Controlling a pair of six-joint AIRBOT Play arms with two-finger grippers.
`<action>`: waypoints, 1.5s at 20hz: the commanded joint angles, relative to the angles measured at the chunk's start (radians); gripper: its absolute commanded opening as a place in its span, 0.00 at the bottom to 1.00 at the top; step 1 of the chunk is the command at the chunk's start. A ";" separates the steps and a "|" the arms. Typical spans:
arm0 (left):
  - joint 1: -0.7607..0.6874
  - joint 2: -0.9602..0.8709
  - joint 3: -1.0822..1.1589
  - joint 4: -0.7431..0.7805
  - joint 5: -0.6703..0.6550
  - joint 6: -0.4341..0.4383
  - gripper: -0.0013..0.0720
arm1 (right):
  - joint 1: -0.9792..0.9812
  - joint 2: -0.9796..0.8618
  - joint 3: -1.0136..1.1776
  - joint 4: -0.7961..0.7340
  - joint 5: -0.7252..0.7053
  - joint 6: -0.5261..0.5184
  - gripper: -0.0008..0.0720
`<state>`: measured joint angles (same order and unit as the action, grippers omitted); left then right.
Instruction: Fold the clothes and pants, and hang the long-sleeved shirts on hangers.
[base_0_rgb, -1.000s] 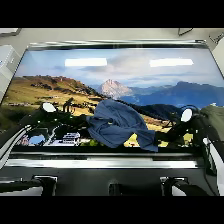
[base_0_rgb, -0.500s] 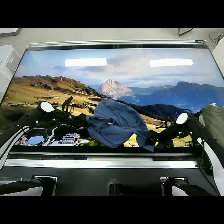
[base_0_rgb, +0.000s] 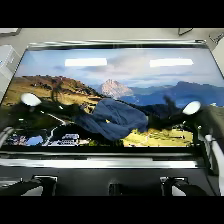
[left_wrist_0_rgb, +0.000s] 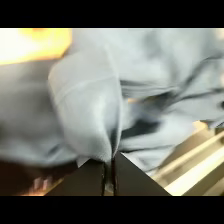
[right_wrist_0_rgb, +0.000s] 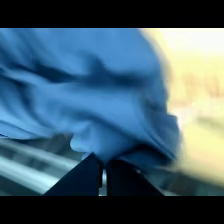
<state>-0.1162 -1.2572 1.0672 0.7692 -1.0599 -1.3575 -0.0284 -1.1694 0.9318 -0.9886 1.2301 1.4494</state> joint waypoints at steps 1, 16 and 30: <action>0.087 0.175 0.246 0.013 0.019 0.050 0.04 | 0.000 0.146 0.346 -0.152 -0.052 -0.013 0.07; 0.190 0.554 0.647 0.469 -0.062 -0.128 0.05 | 0.000 0.462 0.844 -0.620 -0.178 0.054 0.07; 0.190 0.547 -0.615 0.034 0.105 -0.124 0.05 | 0.001 -0.417 0.587 -0.119 -0.090 0.319 0.07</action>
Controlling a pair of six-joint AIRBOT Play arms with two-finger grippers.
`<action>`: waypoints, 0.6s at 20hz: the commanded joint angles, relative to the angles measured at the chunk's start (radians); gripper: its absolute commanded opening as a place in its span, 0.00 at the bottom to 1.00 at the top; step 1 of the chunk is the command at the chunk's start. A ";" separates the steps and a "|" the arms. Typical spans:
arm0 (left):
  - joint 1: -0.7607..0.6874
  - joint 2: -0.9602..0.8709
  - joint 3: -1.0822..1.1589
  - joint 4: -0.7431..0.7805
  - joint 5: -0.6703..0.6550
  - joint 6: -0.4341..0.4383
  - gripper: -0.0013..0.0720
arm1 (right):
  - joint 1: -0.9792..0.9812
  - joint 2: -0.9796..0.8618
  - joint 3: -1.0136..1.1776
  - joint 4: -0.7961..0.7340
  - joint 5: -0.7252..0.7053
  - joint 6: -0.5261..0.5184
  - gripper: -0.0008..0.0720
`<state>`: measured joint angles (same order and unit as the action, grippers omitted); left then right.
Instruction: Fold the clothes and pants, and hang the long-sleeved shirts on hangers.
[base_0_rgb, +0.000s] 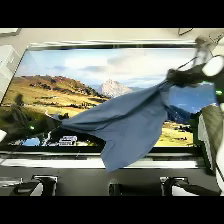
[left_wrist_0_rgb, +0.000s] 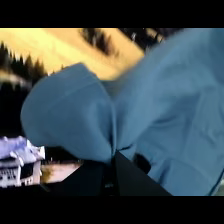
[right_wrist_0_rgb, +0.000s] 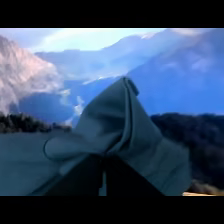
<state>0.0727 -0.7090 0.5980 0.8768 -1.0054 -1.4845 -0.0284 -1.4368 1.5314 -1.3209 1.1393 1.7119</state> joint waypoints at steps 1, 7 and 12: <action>0.001 -0.001 -0.148 -0.073 0.057 0.018 0.05 | 0.001 -0.168 -0.012 0.220 0.031 0.057 0.08; 0.002 -0.001 -0.122 -0.072 0.065 0.076 0.05 | -0.143 -0.122 -0.026 0.024 0.523 -0.092 0.84; 0.001 -0.001 -0.122 -0.073 0.064 0.098 0.05 | -0.183 0.080 -0.521 0.070 0.449 -0.111 0.84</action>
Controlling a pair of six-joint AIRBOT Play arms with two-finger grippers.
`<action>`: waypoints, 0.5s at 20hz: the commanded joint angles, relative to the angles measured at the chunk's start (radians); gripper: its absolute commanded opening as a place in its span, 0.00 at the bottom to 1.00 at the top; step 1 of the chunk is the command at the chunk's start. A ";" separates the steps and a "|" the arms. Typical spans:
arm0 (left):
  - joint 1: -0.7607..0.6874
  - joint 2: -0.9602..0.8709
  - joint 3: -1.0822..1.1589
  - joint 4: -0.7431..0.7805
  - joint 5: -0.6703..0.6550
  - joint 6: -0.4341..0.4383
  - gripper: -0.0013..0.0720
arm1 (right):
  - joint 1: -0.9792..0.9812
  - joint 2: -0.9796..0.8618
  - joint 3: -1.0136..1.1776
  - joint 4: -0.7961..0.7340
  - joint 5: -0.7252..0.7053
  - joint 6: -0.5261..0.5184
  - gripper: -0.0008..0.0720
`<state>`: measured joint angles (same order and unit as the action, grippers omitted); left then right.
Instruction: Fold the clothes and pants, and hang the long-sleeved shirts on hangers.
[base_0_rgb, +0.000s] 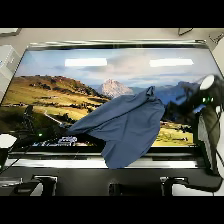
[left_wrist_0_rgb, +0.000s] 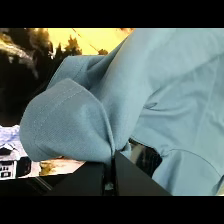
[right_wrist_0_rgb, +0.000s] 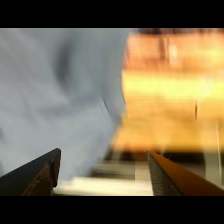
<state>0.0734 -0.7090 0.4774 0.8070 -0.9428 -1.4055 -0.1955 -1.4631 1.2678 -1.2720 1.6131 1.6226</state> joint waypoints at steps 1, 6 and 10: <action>0.000 -0.001 -0.002 -0.003 0.002 0.019 0.05 | -0.004 0.160 -0.392 0.076 -0.108 -0.023 0.84; 0.000 0.000 -0.001 -0.003 0.001 0.018 0.05 | 0.008 0.255 -0.702 0.322 -0.273 -0.082 0.84; 0.000 0.000 -0.001 -0.004 0.001 0.018 0.05 | 0.008 0.255 -0.754 0.407 -0.364 -0.082 0.84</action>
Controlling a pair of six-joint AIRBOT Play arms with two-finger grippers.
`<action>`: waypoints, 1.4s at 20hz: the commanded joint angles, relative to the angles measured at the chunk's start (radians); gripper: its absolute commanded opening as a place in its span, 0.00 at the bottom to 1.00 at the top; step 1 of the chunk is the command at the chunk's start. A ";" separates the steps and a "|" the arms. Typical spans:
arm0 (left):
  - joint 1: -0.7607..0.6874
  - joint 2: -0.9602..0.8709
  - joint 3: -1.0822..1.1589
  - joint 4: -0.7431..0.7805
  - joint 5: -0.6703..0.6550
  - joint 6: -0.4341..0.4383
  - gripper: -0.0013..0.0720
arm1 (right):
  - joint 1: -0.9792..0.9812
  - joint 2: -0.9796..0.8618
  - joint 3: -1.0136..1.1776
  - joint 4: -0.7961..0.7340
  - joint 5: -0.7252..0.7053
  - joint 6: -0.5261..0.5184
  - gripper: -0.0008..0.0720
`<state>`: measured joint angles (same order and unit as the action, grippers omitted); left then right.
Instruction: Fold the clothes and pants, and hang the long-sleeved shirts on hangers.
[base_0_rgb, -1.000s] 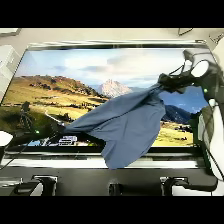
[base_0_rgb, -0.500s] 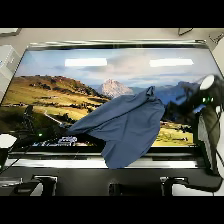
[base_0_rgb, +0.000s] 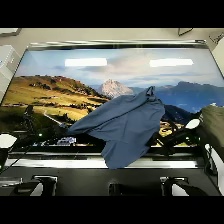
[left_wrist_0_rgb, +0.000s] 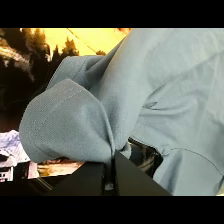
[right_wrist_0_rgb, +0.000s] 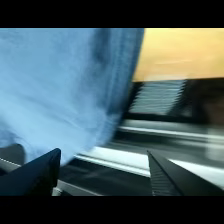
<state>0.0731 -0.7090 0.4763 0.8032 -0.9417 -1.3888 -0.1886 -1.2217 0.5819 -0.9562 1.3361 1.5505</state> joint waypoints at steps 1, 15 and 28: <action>0.000 0.000 0.000 0.000 0.000 0.001 0.05 | 0.001 0.013 -0.076 0.093 -0.108 -0.006 0.84; 0.011 0.003 0.037 0.009 -0.002 0.003 0.05 | 0.216 0.034 0.043 0.122 -0.145 -0.040 0.07; 0.145 0.034 1.223 -0.044 -0.009 0.043 0.05 | 0.217 0.558 1.257 -0.551 -0.443 0.124 0.07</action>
<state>0.2211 -0.6930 1.5082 0.7868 -0.9649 -1.3457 0.0273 -0.7540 1.7424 -1.4048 0.9482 1.6157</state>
